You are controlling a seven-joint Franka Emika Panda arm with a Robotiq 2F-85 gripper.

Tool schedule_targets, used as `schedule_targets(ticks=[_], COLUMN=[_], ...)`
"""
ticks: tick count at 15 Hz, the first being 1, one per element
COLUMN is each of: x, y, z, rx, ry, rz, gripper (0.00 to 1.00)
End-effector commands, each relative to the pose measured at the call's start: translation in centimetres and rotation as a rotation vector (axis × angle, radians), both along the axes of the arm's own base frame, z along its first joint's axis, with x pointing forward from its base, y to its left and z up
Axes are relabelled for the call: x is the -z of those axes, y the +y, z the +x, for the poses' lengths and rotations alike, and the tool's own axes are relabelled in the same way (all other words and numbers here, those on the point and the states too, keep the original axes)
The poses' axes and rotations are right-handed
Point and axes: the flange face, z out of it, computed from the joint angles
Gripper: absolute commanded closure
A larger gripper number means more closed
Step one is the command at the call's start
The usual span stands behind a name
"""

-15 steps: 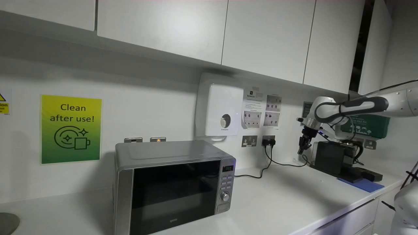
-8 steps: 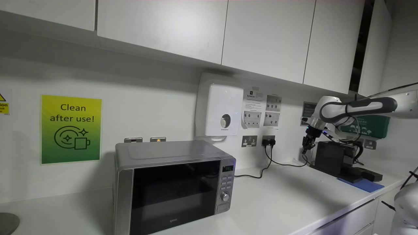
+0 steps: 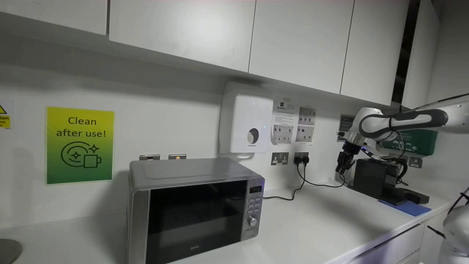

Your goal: Flip the switch of the socket on the left

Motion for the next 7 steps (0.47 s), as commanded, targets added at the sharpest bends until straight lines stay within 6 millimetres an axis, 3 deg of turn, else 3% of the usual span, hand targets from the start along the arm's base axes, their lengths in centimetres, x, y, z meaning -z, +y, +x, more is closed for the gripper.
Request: schedule_targets(ticks=[1, 7], x=[-0.04, -0.03], y=[0.15, 0.22], z=[0.02, 0.02], rx=[-0.003, -0.005], ry=[0.001, 0.001], rz=[0.0, 0.0], gripper=[0.46, 0.43])
